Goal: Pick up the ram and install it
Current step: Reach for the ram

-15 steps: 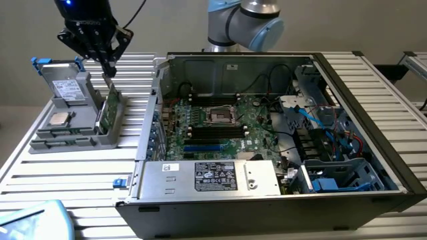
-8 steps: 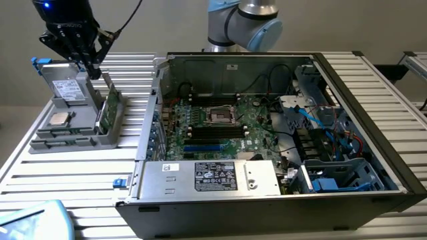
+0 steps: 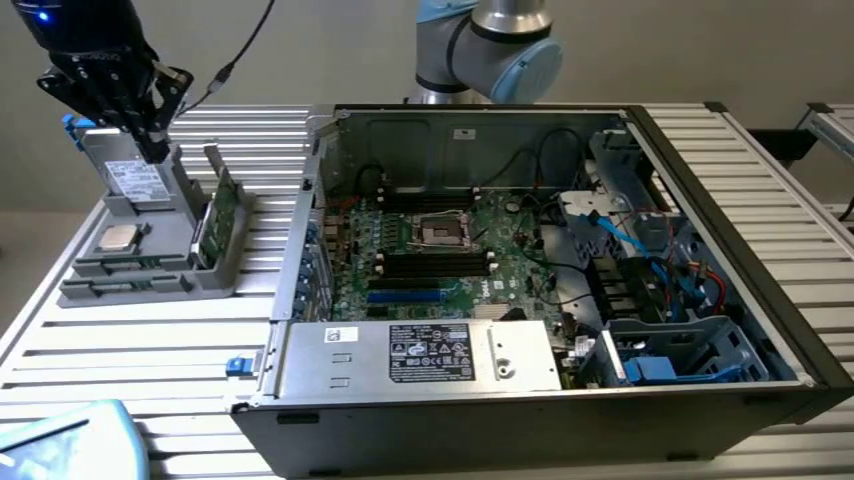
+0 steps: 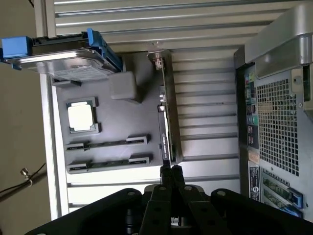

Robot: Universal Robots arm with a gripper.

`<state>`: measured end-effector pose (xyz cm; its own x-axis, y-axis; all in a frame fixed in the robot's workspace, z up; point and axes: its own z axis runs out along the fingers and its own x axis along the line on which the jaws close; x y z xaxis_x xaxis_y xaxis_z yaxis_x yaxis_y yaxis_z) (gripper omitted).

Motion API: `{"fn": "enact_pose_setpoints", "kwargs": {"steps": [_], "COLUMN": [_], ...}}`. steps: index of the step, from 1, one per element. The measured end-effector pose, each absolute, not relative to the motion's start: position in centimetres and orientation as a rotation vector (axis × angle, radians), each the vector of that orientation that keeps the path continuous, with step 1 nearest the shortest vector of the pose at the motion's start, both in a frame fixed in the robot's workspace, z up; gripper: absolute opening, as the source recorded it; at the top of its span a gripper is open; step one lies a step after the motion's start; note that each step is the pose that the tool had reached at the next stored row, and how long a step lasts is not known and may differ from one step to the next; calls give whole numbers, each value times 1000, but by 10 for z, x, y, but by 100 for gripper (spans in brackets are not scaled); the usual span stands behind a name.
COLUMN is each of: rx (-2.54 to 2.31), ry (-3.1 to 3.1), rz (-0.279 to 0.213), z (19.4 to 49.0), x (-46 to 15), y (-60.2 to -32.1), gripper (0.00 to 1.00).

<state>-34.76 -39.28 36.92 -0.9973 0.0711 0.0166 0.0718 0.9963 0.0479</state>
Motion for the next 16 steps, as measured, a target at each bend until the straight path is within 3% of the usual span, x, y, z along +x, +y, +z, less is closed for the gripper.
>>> {"fn": "enact_pose_setpoints", "kwargs": {"steps": [16], "rx": [-72], "ry": [-3059], "rz": [-73], "z": [360], "x": [-390], "y": [-393], "gripper": [11]}}
